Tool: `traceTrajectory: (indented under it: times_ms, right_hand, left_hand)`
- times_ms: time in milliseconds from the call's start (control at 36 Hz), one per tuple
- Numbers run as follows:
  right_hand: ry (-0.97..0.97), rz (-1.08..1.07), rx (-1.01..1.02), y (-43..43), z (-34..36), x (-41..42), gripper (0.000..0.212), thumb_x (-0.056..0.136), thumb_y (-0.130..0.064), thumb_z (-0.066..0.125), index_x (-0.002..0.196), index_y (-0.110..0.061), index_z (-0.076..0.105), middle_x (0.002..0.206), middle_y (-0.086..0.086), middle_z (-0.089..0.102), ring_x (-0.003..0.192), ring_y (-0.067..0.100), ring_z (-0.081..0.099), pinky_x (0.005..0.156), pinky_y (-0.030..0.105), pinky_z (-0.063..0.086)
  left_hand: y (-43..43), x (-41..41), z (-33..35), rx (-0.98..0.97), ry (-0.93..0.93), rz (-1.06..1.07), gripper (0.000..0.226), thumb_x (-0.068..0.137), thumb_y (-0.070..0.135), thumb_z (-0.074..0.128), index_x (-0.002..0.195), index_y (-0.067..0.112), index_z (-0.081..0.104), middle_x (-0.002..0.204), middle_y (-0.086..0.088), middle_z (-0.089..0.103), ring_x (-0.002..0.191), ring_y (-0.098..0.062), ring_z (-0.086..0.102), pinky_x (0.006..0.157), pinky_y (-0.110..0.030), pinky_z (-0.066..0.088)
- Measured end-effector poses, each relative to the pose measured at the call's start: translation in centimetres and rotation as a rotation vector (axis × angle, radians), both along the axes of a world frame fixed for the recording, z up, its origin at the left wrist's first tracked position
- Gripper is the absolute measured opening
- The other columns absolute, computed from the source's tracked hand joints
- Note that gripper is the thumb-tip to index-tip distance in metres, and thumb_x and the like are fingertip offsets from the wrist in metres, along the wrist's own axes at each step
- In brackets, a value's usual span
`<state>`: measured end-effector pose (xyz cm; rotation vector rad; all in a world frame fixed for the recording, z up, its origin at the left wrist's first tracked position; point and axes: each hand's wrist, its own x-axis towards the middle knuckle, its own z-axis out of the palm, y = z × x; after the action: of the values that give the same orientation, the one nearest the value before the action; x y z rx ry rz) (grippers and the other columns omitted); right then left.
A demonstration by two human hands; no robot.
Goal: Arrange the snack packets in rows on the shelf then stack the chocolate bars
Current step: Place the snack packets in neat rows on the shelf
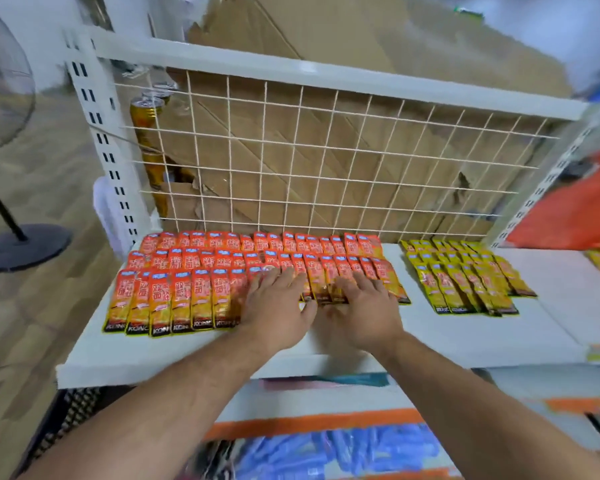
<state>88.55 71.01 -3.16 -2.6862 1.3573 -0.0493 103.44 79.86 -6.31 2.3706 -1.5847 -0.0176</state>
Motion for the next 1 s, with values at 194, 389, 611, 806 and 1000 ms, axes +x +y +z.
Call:
traceTrajectory:
  times_ms: [194,389,611,806,1000]
  right_hand:
    - [0.021,-0.172,-0.027,-1.7,0.6,-7.9,0.068,0.091,-0.065,0.046,0.151,-0.038,0.032,0.163,-0.006,0.022,0.150,0.024,0.017,0.116,0.043,0.026]
    - [-0.007,-0.257,0.009,-3.2,0.4,-16.1,0.071,0.091,-0.064,0.049,0.153,-0.038,0.029,0.164,-0.004,0.020,0.148,0.027,0.020,0.115,0.045,0.028]
    - [-0.046,-0.301,0.006,-6.3,0.4,-27.3,0.073,0.090,-0.068,0.047,0.154,-0.037,0.029,0.164,-0.002,0.022,0.148,0.027,0.021,0.116,0.044,0.030]
    - [-0.061,-0.315,0.007,-9.5,1.9,-37.0,0.071,0.093,-0.060,0.051,0.155,-0.031,0.030,0.163,0.001,0.023,0.147,0.029,0.022,0.116,0.044,0.031]
    - [-0.086,-0.359,0.028,-12.8,1.4,-44.2,0.073,0.092,-0.063,0.051,0.154,-0.030,0.031,0.163,0.004,0.024,0.150,0.029,0.018,0.118,0.047,0.026]
  left_hand:
    - [-3.2,-6.7,1.2,0.035,0.008,-0.174,0.063,0.097,0.058,0.032,0.153,0.030,0.028,0.161,0.003,0.026,0.149,-0.023,0.016,0.121,-0.046,0.009]
    - [-6.4,-14.0,2.2,0.037,-0.032,-0.265,0.062,0.096,0.058,0.032,0.152,0.031,0.029,0.161,0.003,0.027,0.149,-0.023,0.018,0.122,-0.044,0.008]
    - [-10.0,-24.9,3.1,0.041,-0.064,-0.324,0.063,0.096,0.058,0.035,0.151,0.028,0.033,0.158,0.002,0.033,0.146,-0.024,0.024,0.119,-0.044,0.017]
    - [-14.0,-34.2,4.0,0.010,-0.083,-0.362,0.061,0.096,0.057,0.037,0.150,0.028,0.037,0.154,0.002,0.040,0.140,-0.023,0.034,0.116,-0.041,0.022]
    - [-17.7,-41.1,4.3,0.038,-0.051,-0.430,0.059,0.098,0.054,0.036,0.150,0.027,0.035,0.155,0.002,0.038,0.144,-0.022,0.029,0.118,-0.043,0.018]
